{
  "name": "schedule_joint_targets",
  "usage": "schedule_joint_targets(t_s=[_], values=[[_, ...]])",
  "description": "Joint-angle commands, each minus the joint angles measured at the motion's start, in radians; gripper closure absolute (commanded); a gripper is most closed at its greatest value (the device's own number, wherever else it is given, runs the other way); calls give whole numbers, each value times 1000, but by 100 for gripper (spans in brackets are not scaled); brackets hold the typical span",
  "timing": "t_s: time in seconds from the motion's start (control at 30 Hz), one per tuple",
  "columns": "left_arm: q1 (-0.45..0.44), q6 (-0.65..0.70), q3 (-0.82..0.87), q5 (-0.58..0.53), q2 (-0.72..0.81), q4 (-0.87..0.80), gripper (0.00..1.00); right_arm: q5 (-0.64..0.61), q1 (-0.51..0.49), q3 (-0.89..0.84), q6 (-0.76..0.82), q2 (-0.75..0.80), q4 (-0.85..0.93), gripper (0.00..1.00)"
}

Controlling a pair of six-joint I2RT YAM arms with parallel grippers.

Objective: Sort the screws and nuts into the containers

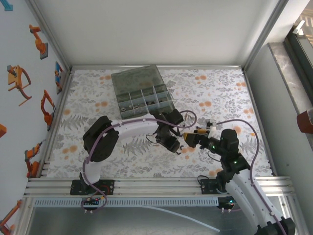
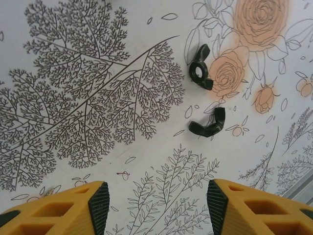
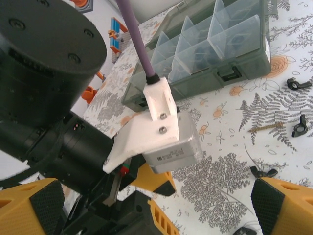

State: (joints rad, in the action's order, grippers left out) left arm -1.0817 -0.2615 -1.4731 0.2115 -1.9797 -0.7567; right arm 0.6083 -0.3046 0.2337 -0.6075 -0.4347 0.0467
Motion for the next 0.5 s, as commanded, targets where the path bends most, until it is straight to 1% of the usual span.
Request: schedule_joint_targets(t_s=[0.0,0.2,0.33,0.47], values=[[-3,171,-9,25,10,19,44,17,-8,-28,-32,90,160,0],[-24,314,-81,123,-78,19,43,67,-8,-60,-45,202,234,1],[-46,364,-113,123,-106,0,43,79,-8,-66,-60,250,262,0],[-59,409,-142,84,-140,-53,46,86,-8,-65,-56,275,275,0]])
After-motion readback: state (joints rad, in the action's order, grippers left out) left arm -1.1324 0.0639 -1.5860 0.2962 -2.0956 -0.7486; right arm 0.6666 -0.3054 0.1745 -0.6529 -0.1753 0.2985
